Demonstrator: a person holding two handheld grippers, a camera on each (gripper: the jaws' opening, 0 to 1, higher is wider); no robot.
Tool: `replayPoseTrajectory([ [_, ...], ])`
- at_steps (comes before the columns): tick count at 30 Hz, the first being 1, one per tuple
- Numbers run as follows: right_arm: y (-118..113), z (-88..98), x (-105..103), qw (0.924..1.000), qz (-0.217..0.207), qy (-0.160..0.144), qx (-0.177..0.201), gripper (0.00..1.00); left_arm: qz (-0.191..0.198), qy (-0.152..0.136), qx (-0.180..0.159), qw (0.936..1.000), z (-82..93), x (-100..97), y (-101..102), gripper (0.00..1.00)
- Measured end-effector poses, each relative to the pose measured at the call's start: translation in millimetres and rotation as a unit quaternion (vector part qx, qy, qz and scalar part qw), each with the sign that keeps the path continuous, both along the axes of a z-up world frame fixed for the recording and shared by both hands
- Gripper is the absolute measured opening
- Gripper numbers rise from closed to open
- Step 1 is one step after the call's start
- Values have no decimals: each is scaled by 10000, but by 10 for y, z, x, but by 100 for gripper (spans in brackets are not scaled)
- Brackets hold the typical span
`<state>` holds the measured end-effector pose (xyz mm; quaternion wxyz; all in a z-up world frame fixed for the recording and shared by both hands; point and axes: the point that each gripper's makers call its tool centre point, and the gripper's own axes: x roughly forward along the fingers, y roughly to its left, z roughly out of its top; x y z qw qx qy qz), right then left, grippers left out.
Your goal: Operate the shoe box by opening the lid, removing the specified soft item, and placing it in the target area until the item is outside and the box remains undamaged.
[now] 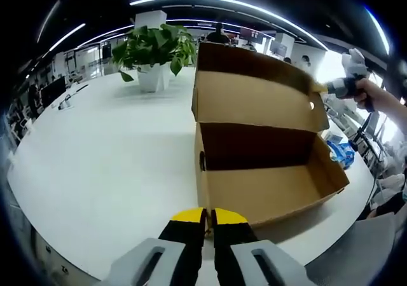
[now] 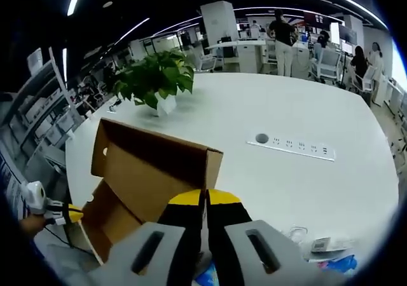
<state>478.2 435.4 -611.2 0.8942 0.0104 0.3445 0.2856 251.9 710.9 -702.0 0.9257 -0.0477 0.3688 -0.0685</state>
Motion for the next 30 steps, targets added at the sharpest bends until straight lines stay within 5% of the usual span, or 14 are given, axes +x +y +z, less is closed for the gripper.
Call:
replayPoseTrajectory([
  [30,-37,237,-636,9988,164,-320,323,0,-66,-104,-83,9999,3,2,-12,4],
])
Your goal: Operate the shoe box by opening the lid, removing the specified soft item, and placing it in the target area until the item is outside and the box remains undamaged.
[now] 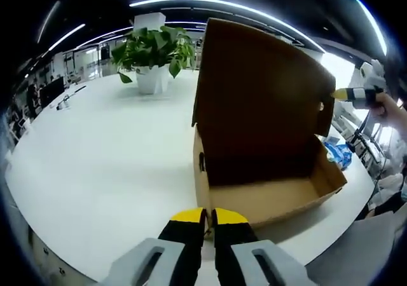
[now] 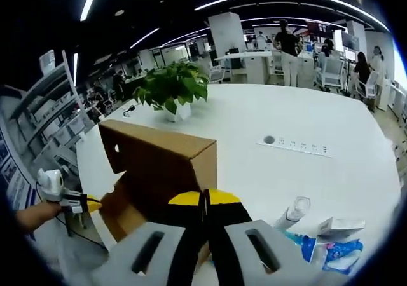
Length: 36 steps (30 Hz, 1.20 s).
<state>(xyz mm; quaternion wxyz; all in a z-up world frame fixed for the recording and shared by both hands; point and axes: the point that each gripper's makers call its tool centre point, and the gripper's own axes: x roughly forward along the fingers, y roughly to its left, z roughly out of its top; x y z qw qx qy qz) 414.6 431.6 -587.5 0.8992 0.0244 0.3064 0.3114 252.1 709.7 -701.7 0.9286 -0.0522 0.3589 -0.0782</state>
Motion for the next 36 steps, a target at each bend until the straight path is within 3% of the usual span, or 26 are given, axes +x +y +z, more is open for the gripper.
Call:
replayPoseTrajectory([
  [9,-13,-8,-182,9999,-7,-88,92,0,-29,-61,-18,10000,-2,1,2,4],
  [14,-15,-23,-283,9998,-26,-87,163,1,-208,-142,228,9994,1,1,-12,5],
  [19,-17,-43,-375,9997,-60,-138,171,1,-220,-164,243,9993,7,10,0,6],
  [24,-22,-68,-462,9996,-87,-167,200,1,-206,-191,268,9992,27,3,27,13],
  [31,-29,-114,-569,9995,-105,-220,195,2,-192,-313,225,9991,129,-22,27,17],
  [36,-36,-150,-628,9994,-138,-239,232,3,-190,-504,209,9983,310,-13,47,20],
])
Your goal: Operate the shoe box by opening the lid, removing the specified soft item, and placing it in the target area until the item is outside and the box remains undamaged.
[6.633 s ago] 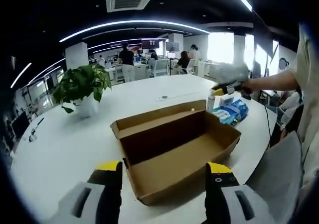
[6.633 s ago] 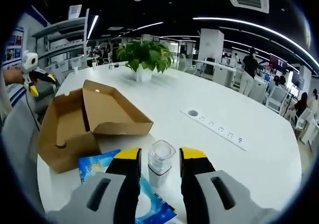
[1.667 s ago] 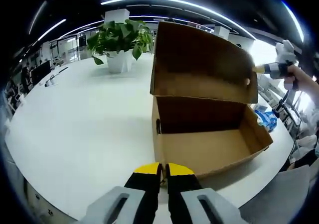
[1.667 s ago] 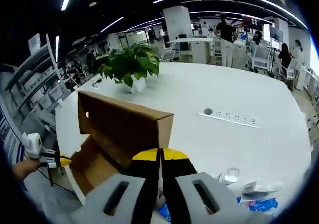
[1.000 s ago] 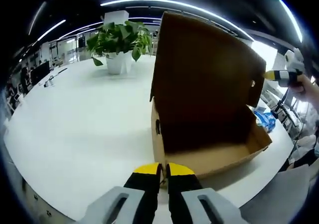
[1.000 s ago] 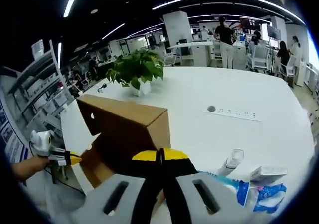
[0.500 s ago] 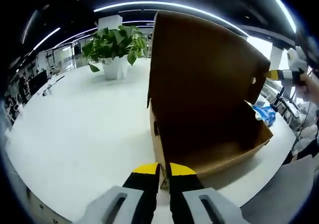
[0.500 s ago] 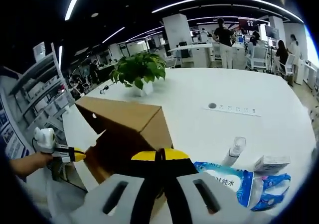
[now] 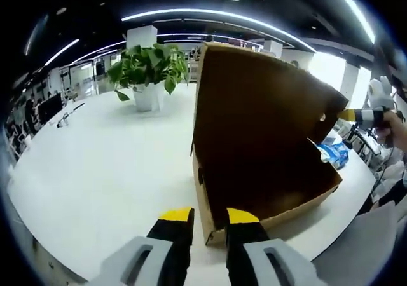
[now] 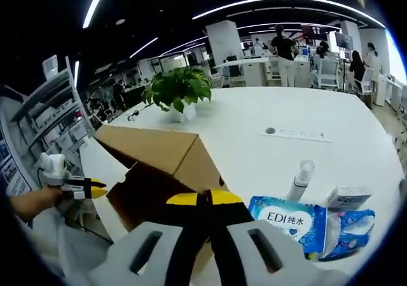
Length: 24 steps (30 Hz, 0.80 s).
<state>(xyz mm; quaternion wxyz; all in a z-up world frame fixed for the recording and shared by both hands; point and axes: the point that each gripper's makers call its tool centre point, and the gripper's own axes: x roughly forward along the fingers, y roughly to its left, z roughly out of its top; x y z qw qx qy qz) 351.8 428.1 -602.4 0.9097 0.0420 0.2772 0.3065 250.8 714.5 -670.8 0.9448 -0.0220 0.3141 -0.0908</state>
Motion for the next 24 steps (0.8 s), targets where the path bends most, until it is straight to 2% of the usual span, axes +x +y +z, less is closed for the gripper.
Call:
replayPoseTrajectory([
  [7,-3,-56,-102,10000,69,-66,-26,4,-49,-412,7,9991,378,68,61,24],
  [12,-4,-121,-184,9997,178,-144,-88,5,-218,-599,69,9979,550,101,46,27],
  [16,-4,-178,-252,9992,270,-251,-171,5,-320,-634,164,9973,589,102,38,27],
  [24,-14,-310,-344,9990,330,-224,-179,7,-596,-705,323,9952,637,91,-43,28],
])
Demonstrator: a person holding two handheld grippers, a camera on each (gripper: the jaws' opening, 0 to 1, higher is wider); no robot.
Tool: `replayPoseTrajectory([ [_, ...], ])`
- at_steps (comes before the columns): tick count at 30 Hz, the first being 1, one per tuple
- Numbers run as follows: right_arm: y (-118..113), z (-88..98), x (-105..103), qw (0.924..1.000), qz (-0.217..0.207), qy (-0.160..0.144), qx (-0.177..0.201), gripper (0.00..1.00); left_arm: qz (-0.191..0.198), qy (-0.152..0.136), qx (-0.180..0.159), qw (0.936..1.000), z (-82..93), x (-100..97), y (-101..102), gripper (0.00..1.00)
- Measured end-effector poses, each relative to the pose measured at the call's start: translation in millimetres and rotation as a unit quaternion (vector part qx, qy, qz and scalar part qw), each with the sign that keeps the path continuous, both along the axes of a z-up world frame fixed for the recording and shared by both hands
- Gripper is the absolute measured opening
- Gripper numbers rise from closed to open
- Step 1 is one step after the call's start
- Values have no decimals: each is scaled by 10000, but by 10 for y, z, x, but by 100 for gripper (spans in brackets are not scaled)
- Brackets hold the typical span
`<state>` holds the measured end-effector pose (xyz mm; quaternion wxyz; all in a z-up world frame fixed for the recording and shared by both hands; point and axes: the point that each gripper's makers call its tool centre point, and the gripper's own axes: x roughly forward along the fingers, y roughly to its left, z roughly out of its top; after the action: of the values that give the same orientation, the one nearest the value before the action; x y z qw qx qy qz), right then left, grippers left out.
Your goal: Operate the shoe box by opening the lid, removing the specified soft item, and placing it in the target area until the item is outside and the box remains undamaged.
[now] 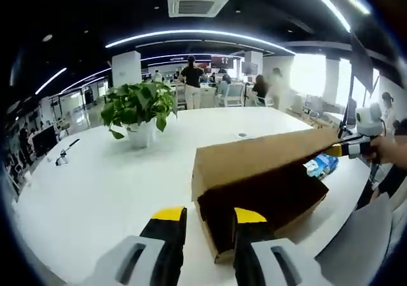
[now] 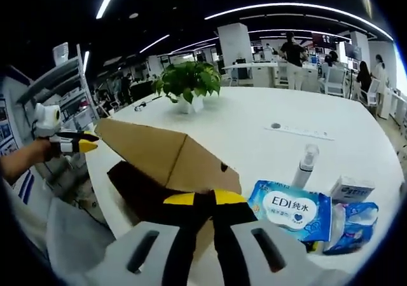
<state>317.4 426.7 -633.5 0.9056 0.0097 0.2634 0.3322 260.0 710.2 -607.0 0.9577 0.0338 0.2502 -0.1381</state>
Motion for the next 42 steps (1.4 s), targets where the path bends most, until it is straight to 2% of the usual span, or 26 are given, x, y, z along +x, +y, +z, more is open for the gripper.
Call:
replayPoseTrajectory([
  [11,-19,-147,-135,9981,367,-301,-400,11,-185,-58,45,9998,-47,6,-79,28],
  [18,3,-165,-219,9957,631,-543,-417,16,-241,-3,37,9997,-121,-46,-110,28],
  [32,62,-217,-420,9934,944,-595,-253,21,-405,139,139,9990,-247,-160,-190,31],
  [42,128,-261,-536,9909,1143,-631,-325,24,-533,245,234,9980,-336,-228,-211,33],
])
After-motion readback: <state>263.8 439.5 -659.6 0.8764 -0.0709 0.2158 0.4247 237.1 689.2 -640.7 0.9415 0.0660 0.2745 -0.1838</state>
